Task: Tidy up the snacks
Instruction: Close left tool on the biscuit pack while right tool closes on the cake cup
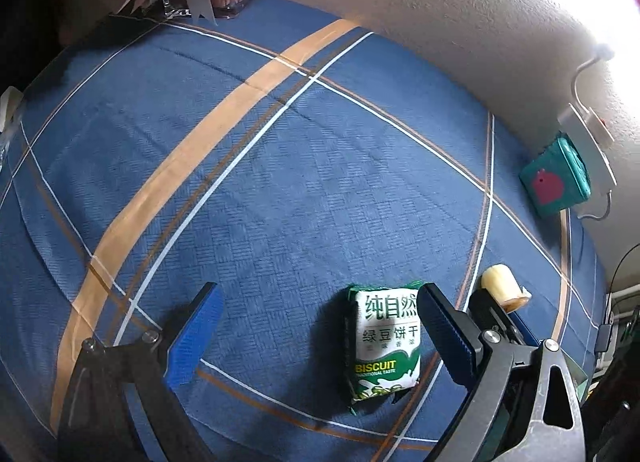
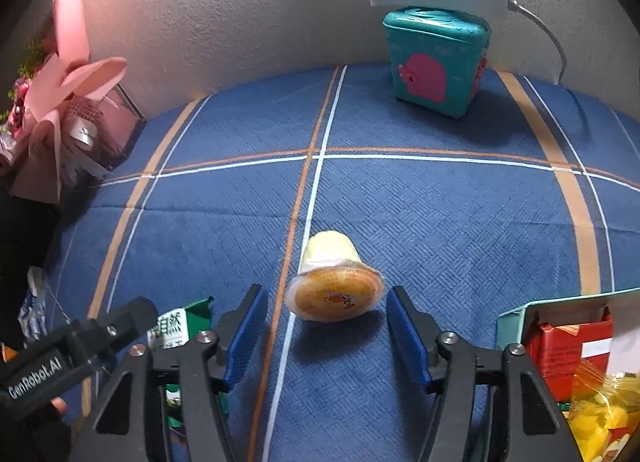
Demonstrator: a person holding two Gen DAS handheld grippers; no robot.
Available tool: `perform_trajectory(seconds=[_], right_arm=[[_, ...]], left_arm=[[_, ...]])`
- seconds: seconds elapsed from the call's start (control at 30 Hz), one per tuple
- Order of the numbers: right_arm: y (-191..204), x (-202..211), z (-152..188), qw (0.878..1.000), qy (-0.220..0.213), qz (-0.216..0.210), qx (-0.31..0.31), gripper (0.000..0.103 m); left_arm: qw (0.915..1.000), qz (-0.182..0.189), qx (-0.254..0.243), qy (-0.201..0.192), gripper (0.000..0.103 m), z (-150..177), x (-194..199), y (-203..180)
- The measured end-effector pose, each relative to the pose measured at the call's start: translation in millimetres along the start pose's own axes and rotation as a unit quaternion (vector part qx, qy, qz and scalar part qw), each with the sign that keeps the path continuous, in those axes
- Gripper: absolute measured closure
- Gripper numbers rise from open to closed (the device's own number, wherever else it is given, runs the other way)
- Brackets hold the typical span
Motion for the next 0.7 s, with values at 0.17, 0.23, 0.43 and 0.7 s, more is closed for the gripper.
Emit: perform_trajectory(seconds=[0.17,0.23,0.43,0.7], right_arm=[[-1.4,-1.1,-1.6,1.000,-0.001,-0.001,-0.007,0.053],[-2.5,-1.0,-1.2,1.000,-0.002,-0.005,-0.012,0.053],[-7.5,4.1,6.6,1.000,0.001,0.000,-0.018,0.053],[-10.6,15.5,27.7,1.000,0.010,0.004,-0.024,0.053]], left_arm=[[1.0000,0.001,-0.002,0.005,0.006,3.4,1.1,-8.2],[1.0000,0.002,-0.002,0.007,0.006,4.1,0.3,-10.4],[0.9998,0.006,-0.013,0.014,0.007,7.8,-3.0,-15.1],[0.9982,0.006,-0.047,0.036,0.029,26.2,-9.4,-36.8]])
Point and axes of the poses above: each gripper's, at about its wrist camera, not at the fingertips, and x roughly against the way its jaws point, y to its left, z to its underside, the point moved 7 cm from there along -x, roughly the way its jaws point, and after that the axes turned 3 degrees about x, right-handed, at the moved point
